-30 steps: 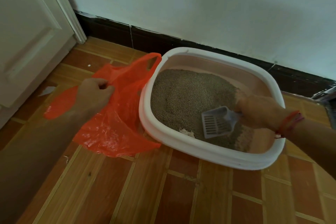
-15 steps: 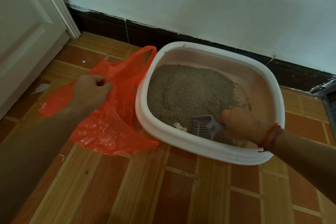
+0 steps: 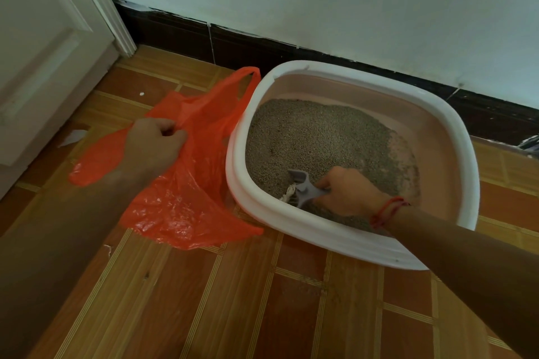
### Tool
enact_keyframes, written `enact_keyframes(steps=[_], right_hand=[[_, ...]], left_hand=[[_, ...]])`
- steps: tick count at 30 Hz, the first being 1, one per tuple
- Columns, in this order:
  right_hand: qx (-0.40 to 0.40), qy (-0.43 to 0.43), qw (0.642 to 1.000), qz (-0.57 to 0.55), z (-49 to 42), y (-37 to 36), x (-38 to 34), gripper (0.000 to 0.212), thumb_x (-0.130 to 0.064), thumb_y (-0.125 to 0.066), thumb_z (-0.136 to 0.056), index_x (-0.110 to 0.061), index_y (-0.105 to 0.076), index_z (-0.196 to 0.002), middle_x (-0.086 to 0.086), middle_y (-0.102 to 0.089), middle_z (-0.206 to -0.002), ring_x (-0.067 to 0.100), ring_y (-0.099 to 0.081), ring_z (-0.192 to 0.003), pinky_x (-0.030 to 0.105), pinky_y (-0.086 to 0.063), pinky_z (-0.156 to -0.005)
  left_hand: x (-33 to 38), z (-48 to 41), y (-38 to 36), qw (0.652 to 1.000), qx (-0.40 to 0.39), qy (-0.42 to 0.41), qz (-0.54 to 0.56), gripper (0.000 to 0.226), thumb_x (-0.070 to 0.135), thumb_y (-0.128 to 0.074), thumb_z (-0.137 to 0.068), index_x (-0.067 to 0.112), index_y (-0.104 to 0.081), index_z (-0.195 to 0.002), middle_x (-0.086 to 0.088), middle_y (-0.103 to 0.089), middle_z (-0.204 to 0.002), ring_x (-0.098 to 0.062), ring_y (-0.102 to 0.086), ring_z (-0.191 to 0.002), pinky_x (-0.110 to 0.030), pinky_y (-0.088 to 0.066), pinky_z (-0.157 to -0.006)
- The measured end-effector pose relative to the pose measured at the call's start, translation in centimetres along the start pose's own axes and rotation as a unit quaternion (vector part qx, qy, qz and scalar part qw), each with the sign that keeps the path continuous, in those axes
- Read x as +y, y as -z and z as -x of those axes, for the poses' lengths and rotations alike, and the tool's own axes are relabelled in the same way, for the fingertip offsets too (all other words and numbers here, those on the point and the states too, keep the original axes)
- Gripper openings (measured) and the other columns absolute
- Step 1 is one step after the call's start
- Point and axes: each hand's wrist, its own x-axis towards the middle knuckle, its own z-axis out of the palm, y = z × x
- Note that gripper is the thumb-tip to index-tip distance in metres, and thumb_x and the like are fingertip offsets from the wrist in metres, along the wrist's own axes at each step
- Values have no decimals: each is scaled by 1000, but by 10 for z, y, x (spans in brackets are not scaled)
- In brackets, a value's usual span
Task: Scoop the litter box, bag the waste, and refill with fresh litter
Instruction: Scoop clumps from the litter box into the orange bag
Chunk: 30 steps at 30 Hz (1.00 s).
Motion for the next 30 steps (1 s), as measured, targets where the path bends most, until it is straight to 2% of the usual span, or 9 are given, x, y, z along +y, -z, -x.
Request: enact_keyframes(steps=[5, 8, 10, 13, 16, 21, 26, 28, 30], right_hand=[[6, 14, 997, -70, -1, -3, 11, 20, -34, -68, -86, -18, -77, -96, 7, -70, -78, 12, -49, -54, 26, -42, -51], [18, 21, 995, -93, 5, 0, 19, 16, -33, -69, -86, -25, -77, -97, 1, -66, -69, 8, -46, -51, 23, -39, -50], [31, 19, 993, -112, 11, 5, 26, 15, -34, -69, -86, -28, -76, -98, -2, -62, -65, 7, -45, -51, 21, -36, -49], [56, 13, 989, -136, 19, 14, 35, 12, -36, -71, -86, -31, -76, -95, -4, -56, -58, 7, -43, -48, 21, -37, -49], [91, 3, 980, -176, 24, 27, 42, 5, -29, -70, -87, -31, -75, -86, -7, -55, -53, 3, -43, -43, 20, -39, -47], [149, -9, 975, -166, 32, 52, 52, 6, -29, -68, -88, -29, -74, -86, -6, -53, -50, 10, -43, -45, 22, -36, -47], [150, -14, 974, -172, 37, 59, 55, 7, -31, -67, -89, -32, -73, -86, -7, -53, -51, 3, -40, -42, 12, -31, -43], [157, -20, 971, -180, 38, 58, 55, 8, -32, -67, -90, -34, -71, -83, -7, -52, -50, 2, -39, -39, 11, -31, -39], [154, -21, 971, -180, 38, 58, 54, 6, -31, -67, -90, -31, -73, -88, -7, -53, -50, 2, -41, -38, 11, -32, -39]], left_hand=[[-1, 1, 0, 1000, -4, 14, 12, 18, 13, -61, -89, -1, -72, -85, -24, -71, -80, -45, -67, -73, -53, -58, -66], [-1, 1, 0, 1000, 0, 11, 12, 18, 12, -60, -90, 0, -72, -84, -25, -70, -78, -38, -63, -62, -50, -56, -65], [0, 2, 1, 1000, -1, 11, 8, 18, 12, -60, -90, 1, -73, -84, -23, -70, -77, -34, -63, -62, -49, -56, -66], [1, 2, 2, 1000, -4, 15, 10, 18, 12, -59, -90, 2, -73, -85, -22, -70, -77, -39, -66, -66, -52, -58, -67], [3, 2, 4, 1000, -12, 12, 3, 16, 13, -60, -91, 4, -73, -88, -19, -72, -79, -41, -68, -72, -53, -59, -69], [7, 5, 7, 1000, -14, 8, -5, 17, 13, -59, -92, 3, -72, -89, -20, -71, -81, -42, -68, -74, -53, -59, -70], [9, 6, 11, 1000, -8, -5, -16, 19, 14, -59, -91, 0, -70, -85, -24, -69, -79, -45, -65, -71, -54, -57, -65], [10, 7, 13, 1000, -9, -7, -19, 20, 15, -59, -91, 0, -70, -82, -23, -69, -77, -45, -65, -71, -54, -57, -64], [10, 7, 13, 1000, -10, -7, -21, 20, 15, -59, -91, 0, -70, -84, -23, -69, -78, -45, -65, -72, -54, -58, -64]])
